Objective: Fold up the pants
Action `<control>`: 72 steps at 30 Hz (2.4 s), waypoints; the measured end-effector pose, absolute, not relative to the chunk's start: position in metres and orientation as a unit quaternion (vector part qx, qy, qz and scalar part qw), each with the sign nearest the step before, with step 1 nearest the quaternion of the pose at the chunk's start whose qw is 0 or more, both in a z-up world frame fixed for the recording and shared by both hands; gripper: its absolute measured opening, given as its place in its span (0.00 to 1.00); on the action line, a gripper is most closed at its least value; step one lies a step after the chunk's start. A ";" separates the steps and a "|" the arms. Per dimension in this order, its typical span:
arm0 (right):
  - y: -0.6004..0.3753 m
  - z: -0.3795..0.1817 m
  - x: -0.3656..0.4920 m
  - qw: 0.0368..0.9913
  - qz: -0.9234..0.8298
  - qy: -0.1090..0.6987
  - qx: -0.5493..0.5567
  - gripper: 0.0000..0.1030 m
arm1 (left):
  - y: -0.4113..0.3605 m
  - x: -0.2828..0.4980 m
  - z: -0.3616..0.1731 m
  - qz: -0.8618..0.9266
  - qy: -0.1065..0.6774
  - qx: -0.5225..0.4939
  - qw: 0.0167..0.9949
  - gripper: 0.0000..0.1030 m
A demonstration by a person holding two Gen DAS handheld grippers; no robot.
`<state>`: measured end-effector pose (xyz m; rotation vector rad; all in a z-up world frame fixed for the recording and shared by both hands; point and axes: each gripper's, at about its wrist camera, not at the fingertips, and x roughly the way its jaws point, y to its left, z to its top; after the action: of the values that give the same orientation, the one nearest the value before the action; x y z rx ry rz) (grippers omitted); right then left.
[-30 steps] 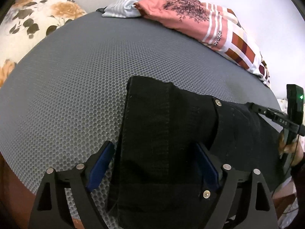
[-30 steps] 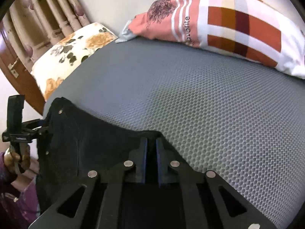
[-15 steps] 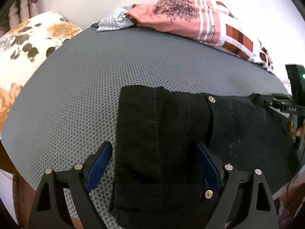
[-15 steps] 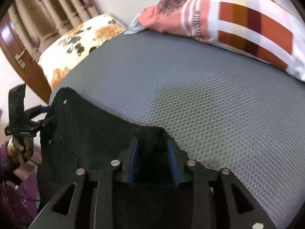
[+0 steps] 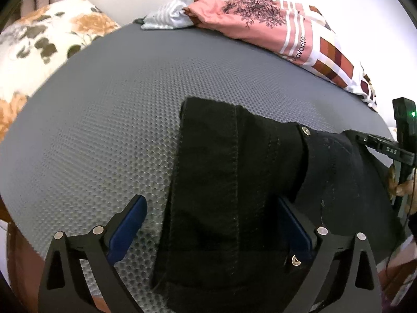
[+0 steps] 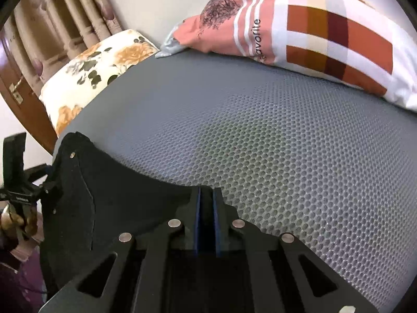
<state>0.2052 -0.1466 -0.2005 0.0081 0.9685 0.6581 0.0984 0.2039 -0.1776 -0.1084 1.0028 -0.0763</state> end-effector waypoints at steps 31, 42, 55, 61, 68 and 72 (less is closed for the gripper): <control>-0.144 -0.202 0.202 0.852 0.286 0.439 -0.008 0.27 | 0.235 0.156 -0.139 -0.178 0.466 -0.103 0.861 0.99; -0.187 -0.169 0.176 0.875 0.231 0.416 0.094 0.46 | 0.267 0.087 -0.110 -0.089 0.442 -0.125 0.884 0.99; -0.505 -0.171 -0.114 0.843 -0.044 0.313 0.435 0.54 | 0.194 0.062 -0.090 -0.083 0.431 -0.096 0.893 0.99; -0.596 -0.193 -0.210 0.796 -0.104 0.234 0.548 0.53 | 0.176 0.062 -0.105 -0.091 0.456 -0.120 0.877 0.99; -0.599 -0.209 -0.208 0.778 -0.052 0.206 0.591 0.53 | 0.173 0.058 -0.126 -0.080 0.477 -0.142 0.863 0.99; -0.589 -0.219 -0.197 0.770 -0.045 0.203 0.603 0.50 | 0.171 0.057 -0.134 -0.069 0.486 -0.123 0.862 0.99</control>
<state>-0.1966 -0.5890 -0.2188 1.3084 0.4413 -0.0978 0.0574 0.1712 -0.1341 -0.2589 1.0189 -0.1456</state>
